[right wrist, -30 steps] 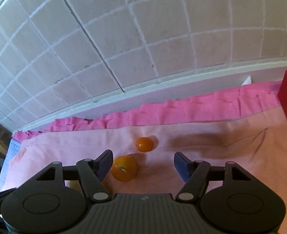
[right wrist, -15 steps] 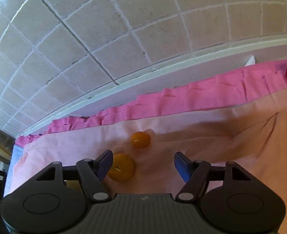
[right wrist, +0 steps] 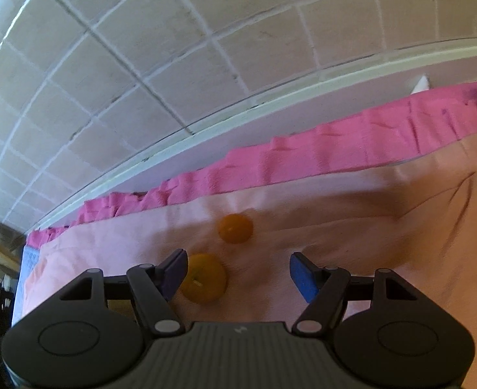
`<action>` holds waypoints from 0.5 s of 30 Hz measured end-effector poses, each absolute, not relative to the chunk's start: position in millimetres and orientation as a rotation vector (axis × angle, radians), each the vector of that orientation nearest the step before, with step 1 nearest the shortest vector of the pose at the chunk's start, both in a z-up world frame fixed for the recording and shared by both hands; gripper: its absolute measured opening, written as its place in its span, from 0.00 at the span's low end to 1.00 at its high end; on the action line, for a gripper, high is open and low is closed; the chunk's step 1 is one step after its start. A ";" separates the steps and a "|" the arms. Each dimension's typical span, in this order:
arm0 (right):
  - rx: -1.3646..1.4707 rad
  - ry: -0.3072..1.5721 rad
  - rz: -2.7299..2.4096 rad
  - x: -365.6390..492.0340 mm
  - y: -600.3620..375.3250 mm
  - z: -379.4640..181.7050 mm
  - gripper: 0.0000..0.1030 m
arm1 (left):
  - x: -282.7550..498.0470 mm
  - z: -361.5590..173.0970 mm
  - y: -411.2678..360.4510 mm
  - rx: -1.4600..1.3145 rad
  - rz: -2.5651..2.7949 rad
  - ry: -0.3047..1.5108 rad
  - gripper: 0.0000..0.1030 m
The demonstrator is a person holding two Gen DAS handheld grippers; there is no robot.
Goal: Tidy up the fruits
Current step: 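Grasp a kiwi with the left tool while the right tool grasps a tangerine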
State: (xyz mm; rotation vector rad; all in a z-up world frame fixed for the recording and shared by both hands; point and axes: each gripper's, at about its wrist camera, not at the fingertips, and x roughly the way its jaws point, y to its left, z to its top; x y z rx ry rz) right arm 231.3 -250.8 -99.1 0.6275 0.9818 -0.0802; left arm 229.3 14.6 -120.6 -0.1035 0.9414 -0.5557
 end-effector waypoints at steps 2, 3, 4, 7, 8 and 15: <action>0.633 0.976 -0.093 235.4 -254.0 -100.3 0.70 | 230.7 -118.1 21.2 -0.115 -0.551 0.933 0.77; 0.635 0.973 -0.097 238.1 -254.8 -101.4 0.70 | 232.1 -117.8 24.9 -0.125 -0.550 0.933 0.77; 0.635 0.971 -0.099 240.8 -254.8 -102.6 0.68 | 233.7 -117.5 28.7 -0.134 -0.543 0.932 0.77; 0.610 0.982 -0.107 252.7 -250.3 -108.8 0.62 | 237.5 -118.2 36.5 -0.140 -0.518 0.929 0.77; 0.599 0.979 -0.111 255.3 -248.9 -110.3 0.62 | 238.7 -118.8 38.7 -0.146 -0.511 0.928 0.77; 0.514 0.979 -0.128 269.8 -236.9 -109.2 0.49 | 243.8 -119.5 49.2 -0.182 -0.493 0.930 0.77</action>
